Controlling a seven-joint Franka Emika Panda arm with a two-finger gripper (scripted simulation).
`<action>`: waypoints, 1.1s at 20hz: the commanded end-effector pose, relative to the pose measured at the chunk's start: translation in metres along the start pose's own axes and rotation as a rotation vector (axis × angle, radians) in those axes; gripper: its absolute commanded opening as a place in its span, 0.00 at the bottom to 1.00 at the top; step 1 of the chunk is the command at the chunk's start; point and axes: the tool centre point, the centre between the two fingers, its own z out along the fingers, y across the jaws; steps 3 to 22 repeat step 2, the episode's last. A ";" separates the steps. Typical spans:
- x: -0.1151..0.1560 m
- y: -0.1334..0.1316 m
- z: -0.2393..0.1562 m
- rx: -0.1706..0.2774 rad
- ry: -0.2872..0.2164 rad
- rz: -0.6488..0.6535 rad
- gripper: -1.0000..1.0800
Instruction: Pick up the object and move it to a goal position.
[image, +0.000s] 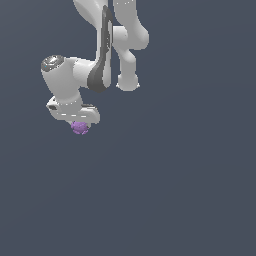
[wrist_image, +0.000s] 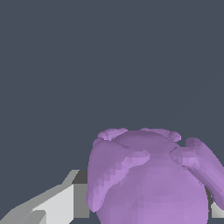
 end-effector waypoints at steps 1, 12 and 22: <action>-0.001 0.004 -0.002 0.000 0.000 -0.002 0.00; -0.001 0.004 -0.002 0.000 0.000 -0.002 0.00; -0.001 0.004 -0.002 0.000 0.000 -0.002 0.00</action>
